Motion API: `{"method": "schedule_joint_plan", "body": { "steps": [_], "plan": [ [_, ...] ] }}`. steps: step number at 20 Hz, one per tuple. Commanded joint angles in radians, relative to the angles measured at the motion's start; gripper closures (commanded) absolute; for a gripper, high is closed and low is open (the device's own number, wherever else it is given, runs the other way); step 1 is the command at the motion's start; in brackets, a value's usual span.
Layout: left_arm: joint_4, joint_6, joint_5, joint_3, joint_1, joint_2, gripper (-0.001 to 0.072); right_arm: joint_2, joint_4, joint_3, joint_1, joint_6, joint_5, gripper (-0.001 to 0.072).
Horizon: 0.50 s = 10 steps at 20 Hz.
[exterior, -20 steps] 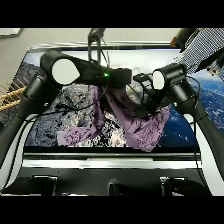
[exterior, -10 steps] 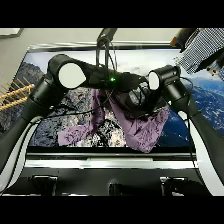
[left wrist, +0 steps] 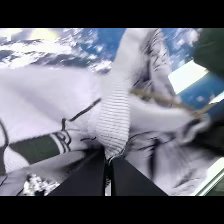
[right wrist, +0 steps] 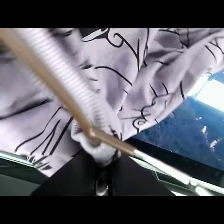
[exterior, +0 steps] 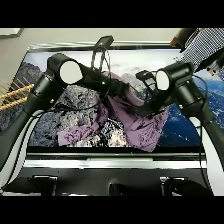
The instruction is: Fold the clothes and pants, and hang the long-sleeved shirts on hangers.
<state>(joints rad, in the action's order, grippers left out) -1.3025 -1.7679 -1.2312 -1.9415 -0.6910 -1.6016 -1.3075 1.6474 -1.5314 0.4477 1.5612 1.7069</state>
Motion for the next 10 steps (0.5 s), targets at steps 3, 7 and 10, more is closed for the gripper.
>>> {"method": "schedule_joint_plan", "body": {
  "steps": [3,7,10],
  "plan": [
    [0.103,0.096,0.047,0.059,-0.022,-0.001,0.0680,0.038,0.015,-0.001,-0.001,-0.024,0.067,0.0667],
    [0.103,0.095,0.126,0.069,-0.095,-0.023,0.0680,0.038,0.014,-0.003,-0.001,-0.037,0.076,0.0667],
    [0.122,0.092,0.185,0.069,-0.131,-0.044,0.0680,0.038,0.014,-0.012,-0.001,-0.062,0.076,0.0667]
  ]
}}
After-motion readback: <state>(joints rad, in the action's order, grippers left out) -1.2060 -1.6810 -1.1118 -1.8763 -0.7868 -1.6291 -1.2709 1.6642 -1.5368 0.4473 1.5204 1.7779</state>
